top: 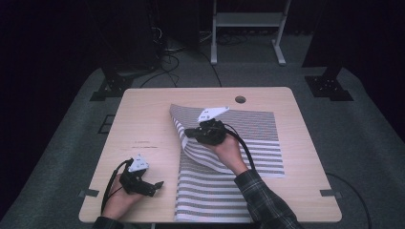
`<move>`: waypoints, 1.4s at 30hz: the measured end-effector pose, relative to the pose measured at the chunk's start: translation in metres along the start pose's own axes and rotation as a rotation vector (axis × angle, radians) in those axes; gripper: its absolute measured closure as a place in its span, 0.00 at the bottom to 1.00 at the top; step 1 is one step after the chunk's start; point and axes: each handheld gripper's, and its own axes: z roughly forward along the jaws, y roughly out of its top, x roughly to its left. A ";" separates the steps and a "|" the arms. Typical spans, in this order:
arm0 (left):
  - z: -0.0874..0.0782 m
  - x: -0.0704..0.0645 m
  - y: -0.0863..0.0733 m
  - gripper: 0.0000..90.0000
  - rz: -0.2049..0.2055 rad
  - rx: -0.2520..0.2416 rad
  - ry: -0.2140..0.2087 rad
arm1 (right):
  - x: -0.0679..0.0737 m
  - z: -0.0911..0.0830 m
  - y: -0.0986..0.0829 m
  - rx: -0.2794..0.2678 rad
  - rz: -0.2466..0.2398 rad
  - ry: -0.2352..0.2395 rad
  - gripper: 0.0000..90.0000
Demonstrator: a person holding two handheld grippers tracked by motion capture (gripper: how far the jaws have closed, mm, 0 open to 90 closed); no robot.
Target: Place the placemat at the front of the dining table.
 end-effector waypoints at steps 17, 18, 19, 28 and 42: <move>0.000 0.000 0.000 0.00 0.000 0.001 -0.002 | 0.026 0.047 0.018 0.025 -0.030 0.085 1.00; 0.000 0.000 0.000 0.00 0.000 0.001 -0.002 | 0.026 0.047 0.018 0.025 -0.030 0.085 1.00; 0.000 0.000 0.000 0.00 0.003 0.004 -0.003 | 0.026 0.050 0.016 0.031 -0.025 0.091 1.00; 0.000 0.000 0.000 0.00 0.002 0.000 -0.001 | 0.018 0.037 0.011 0.028 -0.007 0.069 0.81; -0.006 0.000 0.004 0.13 -0.004 -0.006 0.004 | -0.012 -0.040 -0.031 0.018 0.047 -0.085 0.55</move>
